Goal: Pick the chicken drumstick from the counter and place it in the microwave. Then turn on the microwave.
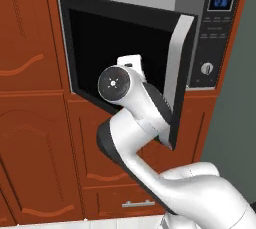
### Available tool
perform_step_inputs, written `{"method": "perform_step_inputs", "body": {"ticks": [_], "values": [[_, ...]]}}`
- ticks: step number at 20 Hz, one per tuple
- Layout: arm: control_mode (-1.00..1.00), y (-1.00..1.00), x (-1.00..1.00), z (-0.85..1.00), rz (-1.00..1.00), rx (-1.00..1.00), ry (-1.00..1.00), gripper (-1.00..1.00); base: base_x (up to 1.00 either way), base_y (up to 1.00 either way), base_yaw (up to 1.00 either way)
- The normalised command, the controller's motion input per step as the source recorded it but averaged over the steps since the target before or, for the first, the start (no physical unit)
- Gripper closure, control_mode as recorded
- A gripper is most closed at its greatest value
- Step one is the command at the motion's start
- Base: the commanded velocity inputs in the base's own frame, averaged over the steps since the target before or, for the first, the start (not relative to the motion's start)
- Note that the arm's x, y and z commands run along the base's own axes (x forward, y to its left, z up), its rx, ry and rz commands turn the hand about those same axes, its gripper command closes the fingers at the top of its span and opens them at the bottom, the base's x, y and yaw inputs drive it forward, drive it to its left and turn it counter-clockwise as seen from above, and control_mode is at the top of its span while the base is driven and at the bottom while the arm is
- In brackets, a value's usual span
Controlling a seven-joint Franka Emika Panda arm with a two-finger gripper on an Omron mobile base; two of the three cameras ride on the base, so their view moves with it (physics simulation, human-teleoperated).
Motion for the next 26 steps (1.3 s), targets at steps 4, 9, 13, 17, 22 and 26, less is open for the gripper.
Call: {"method": "perform_step_inputs", "body": {"ticks": [4, 9, 13, 17, 22, 26], "values": [[-1.00, -0.60, 0.71, 0.00, -0.01, 0.00, 0.01, -1.00, 0.00, 0.00, 0.00], [-1.00, -0.44, 0.69, -0.04, 0.00, 0.00, 0.00, -1.00, 0.00, 0.00, 0.00], [-1.00, -0.41, 0.85, 0.00, 0.00, 0.00, 0.01, -1.00, 0.00, 0.00, 0.00], [-1.00, -0.43, 0.84, 0.00, 0.00, 0.00, 0.00, -1.00, 0.00, 0.00, 0.00], [-1.00, -0.40, 0.85, 0.00, 0.00, 0.00, 0.00, -1.00, 0.00, 0.00, 0.00], [-1.00, -0.35, 0.67, 0.00, 0.00, 0.00, 0.00, -1.00, 0.00, 0.00, 0.00]]}}
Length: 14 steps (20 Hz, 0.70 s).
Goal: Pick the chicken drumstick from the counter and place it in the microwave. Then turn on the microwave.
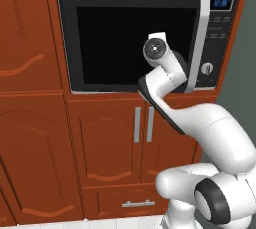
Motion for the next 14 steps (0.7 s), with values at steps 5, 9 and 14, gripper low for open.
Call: {"method": "perform_step_inputs", "body": {"ticks": [5, 9, 14], "values": [[-1.00, -0.38, 0.48, 0.00, 0.00, 0.00, 0.00, -1.00, 0.00, 0.00, 0.00], [-1.00, -0.38, 0.58, -0.01, 0.00, 0.00, 0.00, -1.00, 0.00, 0.00, 0.00], [-1.00, -0.37, 0.52, -0.04, 0.00, 0.00, 0.00, -1.00, 0.00, 0.00, 0.00]]}}
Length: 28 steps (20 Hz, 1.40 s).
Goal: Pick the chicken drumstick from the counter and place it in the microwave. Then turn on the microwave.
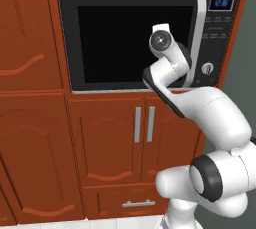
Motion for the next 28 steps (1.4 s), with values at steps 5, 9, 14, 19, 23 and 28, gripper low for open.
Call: {"method": "perform_step_inputs", "body": {"ticks": [5, 9, 14, 19, 23, 28], "values": [[-1.00, -0.36, -0.59, -0.02, 0.05, 0.00, 0.00, -1.00, 0.00, 0.00, 0.00], [-1.00, -0.25, -0.89, -0.19, 0.09, 0.00, 0.00, -1.00, 0.00, 0.00, 0.00], [-1.00, 0.00, -0.99, -0.43, 0.04, -0.05, 0.00, -1.00, 0.00, 0.00, 0.00], [-1.00, 0.01, -0.66, -0.49, -0.03, -0.11, -0.04, -1.00, 0.00, 0.00, 0.00], [-1.00, -0.18, -0.09, -0.36, -0.19, -0.10, -0.08, -1.00, 0.00, 0.00, 0.00], [-1.00, -0.24, 0.01, -0.31, -0.26, -0.08, -0.03, -1.00, 0.00, 0.00, 0.00]]}}
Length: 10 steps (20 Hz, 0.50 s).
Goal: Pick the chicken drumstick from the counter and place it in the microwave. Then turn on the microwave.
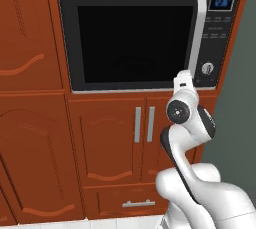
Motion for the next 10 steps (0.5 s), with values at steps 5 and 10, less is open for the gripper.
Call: {"method": "perform_step_inputs", "body": {"ticks": [5, 10], "values": [[-1.00, -0.28, 0.02, -0.25, -0.23, -0.02, -0.02, -1.00, 0.00, 0.00, 0.00], [-1.00, -0.29, 0.03, 0.00, -0.04, 0.00, -0.11, 1.00, 0.00, 0.00, 0.00]]}}
